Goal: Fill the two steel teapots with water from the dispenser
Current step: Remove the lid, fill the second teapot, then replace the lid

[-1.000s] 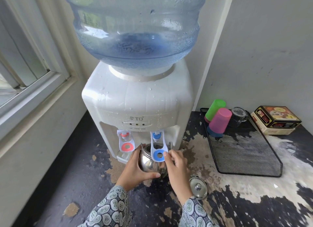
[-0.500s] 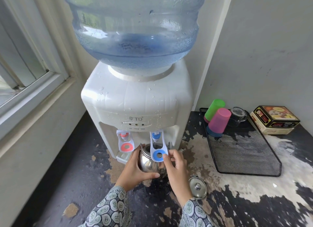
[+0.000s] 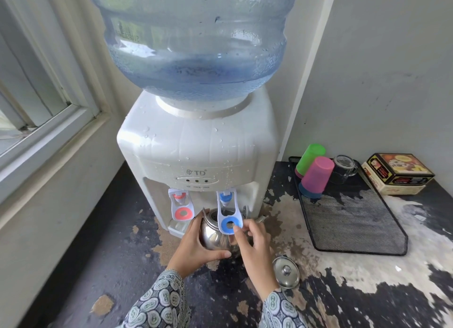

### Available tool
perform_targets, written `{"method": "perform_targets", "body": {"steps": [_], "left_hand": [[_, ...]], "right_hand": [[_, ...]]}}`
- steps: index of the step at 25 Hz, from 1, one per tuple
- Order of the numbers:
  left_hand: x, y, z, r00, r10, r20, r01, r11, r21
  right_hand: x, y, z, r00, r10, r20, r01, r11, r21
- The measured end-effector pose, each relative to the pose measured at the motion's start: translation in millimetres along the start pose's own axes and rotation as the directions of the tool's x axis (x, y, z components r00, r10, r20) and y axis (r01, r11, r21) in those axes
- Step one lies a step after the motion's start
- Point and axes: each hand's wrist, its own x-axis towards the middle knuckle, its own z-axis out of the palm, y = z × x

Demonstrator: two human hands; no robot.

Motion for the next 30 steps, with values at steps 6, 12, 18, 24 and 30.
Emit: {"method": "perform_targets", "body": {"steps": [6,12,18,24,30], "left_hand": [[-0.6,-0.2,-0.3,1.0,-0.006,0.005,0.006,1.0,0.0],[0.0,0.9,-0.1,1.0,0.005,0.0,-0.005,1.0,0.002],[0.3,-1.9,0.8,1.0,0.008,-0.007,-0.008,1.0,0.006],[0.0,-2.9,2.6,1.0,0.025,-0.012,-0.025,1.0,-0.009],[-2.4,-2.9,7.2,0.996,0.085,-0.026,-0.084,0.996,0.04]], "right_hand": [[-0.4,-2.0,-0.6,1.0,-0.001,0.006,0.002,1.0,-0.031],[2.3,1.2,0.7,1.0,-0.006,-0.003,0.006,0.999,-0.034],[10.5,-1.5,-2.6,0.999,0.032,0.031,-0.028,0.994,-0.105],[19.8,-2.4,-4.7,0.998,0.044,0.038,-0.038,0.986,-0.164],[41.7,-3.0,12.8,0.999,-0.021,-0.03,0.013,0.974,-0.228]]}}
